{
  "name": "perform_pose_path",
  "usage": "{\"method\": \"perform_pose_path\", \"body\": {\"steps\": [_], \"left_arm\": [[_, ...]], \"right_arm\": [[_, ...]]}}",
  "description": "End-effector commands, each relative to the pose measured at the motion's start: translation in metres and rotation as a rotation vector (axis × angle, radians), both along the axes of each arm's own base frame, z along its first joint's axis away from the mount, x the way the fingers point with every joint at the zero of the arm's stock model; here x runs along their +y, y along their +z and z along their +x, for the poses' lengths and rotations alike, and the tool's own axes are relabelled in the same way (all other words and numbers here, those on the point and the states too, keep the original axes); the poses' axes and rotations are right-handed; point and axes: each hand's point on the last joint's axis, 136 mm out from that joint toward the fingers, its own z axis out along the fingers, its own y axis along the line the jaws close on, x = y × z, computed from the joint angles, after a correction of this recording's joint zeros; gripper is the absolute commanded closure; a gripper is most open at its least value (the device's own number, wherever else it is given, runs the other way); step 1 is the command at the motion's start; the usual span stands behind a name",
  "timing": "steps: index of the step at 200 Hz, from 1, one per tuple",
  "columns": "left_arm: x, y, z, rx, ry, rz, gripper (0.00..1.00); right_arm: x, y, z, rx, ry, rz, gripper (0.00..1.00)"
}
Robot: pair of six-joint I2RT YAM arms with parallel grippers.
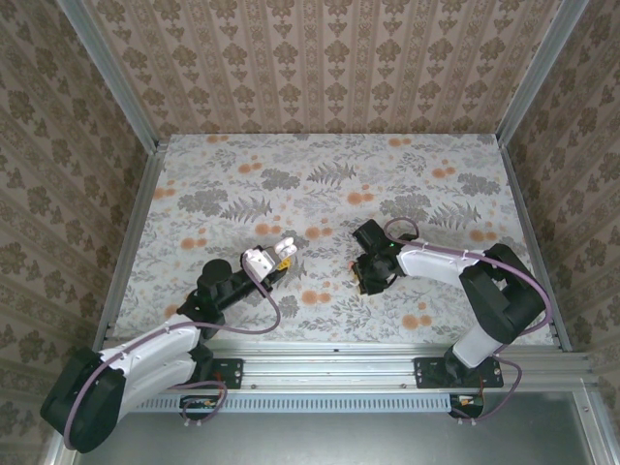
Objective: Insert wireless bluetooth earbuds into charging case
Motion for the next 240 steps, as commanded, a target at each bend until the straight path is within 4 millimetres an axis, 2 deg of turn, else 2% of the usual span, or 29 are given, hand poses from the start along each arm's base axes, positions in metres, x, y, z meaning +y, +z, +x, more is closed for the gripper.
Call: {"method": "perform_pose_path", "body": {"steps": [1,56,121,155,167,215,240], "left_arm": [[0.000,0.000,-0.002,-0.021,-0.003,0.009,0.90],[-0.001,-0.004,-0.001,-0.010,-0.003,0.017,0.91],[-0.010,-0.010,0.003,0.033,-0.025,0.013,0.90],[-0.014,-0.014,0.008,0.063,-0.026,0.016,0.91],[-0.015,-0.015,0.009,0.071,-0.024,0.016,0.91],[-0.018,-0.017,0.011,0.079,-0.031,0.020,0.91],[-0.018,-0.017,0.012,0.076,-0.030,0.024,0.91]], "right_arm": [[-0.008,-0.008,-0.005,0.031,-0.001,-0.037,0.72],[-0.010,-0.002,-0.001,-0.009,0.020,-0.048,0.74],[-0.021,0.023,0.014,-0.183,0.065,-0.088,0.74],[-0.024,0.018,0.013,-0.239,0.072,-0.075,0.75],[-0.021,0.016,0.012,-0.239,0.083,-0.052,0.73],[-0.010,0.013,0.005,-0.196,0.076,-0.002,0.52],[-0.007,0.010,0.001,-0.163,0.064,0.008,0.51]]}}
